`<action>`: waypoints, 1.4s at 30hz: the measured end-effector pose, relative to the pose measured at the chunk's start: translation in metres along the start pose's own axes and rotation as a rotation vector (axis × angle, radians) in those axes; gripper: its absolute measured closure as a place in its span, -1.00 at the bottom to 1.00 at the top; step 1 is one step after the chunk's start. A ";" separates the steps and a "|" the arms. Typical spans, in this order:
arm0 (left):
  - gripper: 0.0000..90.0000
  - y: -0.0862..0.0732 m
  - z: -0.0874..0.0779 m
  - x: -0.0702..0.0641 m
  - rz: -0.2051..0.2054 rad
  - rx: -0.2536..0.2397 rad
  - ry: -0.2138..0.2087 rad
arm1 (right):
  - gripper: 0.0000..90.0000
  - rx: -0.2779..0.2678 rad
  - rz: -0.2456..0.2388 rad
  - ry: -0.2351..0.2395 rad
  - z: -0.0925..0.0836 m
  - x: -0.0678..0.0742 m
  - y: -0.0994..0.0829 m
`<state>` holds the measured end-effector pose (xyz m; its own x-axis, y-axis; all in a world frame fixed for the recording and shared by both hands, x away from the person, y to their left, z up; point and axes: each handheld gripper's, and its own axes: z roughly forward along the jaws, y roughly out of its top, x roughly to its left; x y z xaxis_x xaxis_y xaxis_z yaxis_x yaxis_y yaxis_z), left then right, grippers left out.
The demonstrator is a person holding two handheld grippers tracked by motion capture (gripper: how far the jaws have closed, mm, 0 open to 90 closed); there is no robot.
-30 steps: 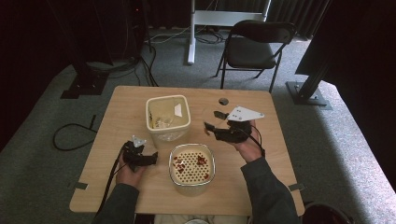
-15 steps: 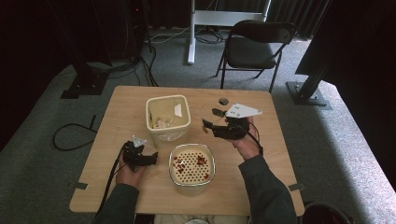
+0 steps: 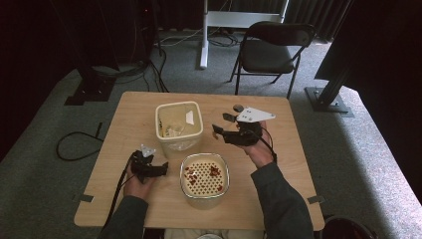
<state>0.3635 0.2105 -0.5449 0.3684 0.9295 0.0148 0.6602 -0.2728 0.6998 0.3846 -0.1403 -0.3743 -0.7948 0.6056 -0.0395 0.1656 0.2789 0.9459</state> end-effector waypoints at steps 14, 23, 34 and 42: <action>-0.76 0.000 0.000 0.000 0.000 0.000 0.000 | -0.09 -0.005 0.031 0.011 0.008 -0.007 0.001; -0.76 0.000 0.000 0.000 0.000 0.000 0.000 | -0.09 -0.007 0.044 0.008 0.012 -0.013 0.003; -0.76 0.000 0.000 0.000 0.000 -0.001 -0.001 | -0.09 -0.008 0.041 0.015 0.021 -0.014 0.010; -0.76 0.000 0.000 0.000 -0.001 -0.002 0.000 | -0.09 -0.002 0.058 0.027 0.029 -0.016 0.009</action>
<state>0.3635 0.2104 -0.5450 0.3677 0.9298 0.0146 0.6593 -0.2717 0.7011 0.4161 -0.1259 -0.3744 -0.7996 0.6000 0.0239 0.2102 0.2424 0.9471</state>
